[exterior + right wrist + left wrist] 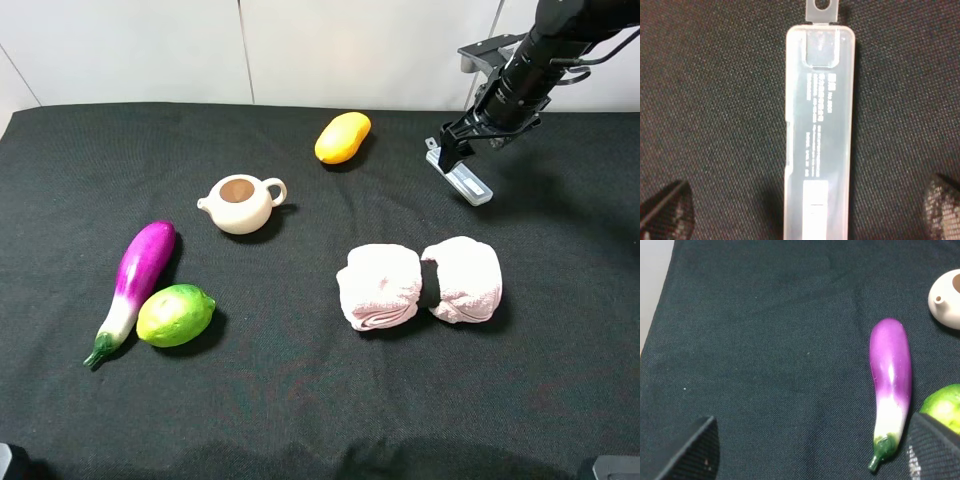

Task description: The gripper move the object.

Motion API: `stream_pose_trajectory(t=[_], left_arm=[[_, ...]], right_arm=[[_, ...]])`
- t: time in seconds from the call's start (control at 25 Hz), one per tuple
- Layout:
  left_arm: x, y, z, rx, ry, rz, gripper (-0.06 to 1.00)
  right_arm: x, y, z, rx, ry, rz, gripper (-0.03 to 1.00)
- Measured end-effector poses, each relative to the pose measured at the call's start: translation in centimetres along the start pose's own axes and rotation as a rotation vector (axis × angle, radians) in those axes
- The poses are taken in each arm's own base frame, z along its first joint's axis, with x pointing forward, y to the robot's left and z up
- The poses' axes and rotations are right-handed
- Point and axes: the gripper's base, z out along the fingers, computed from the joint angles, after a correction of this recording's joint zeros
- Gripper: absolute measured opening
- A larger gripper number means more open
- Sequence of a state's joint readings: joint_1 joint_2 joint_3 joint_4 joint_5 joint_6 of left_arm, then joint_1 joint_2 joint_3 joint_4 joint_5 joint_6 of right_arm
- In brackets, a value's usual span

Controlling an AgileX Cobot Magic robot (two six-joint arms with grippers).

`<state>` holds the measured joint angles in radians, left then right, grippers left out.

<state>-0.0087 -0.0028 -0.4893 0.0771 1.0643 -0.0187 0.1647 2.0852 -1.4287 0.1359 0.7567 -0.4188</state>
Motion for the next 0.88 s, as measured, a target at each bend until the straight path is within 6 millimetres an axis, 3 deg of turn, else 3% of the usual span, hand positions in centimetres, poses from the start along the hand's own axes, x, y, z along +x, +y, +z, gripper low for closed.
stream_pose_trajectory(t=[0.44,0.88], left_arm=[[0.0,0.0,0.0,0.0,0.0,0.0,0.79],[0.0,0.0,0.0,0.0,0.0,0.0,0.79]], right_arm=[[0.3,-0.2,2.6,-0.002,0.019,0.003,0.69],[0.2,-0.8,2.7,0.014,-0.007,0.011,0.69]])
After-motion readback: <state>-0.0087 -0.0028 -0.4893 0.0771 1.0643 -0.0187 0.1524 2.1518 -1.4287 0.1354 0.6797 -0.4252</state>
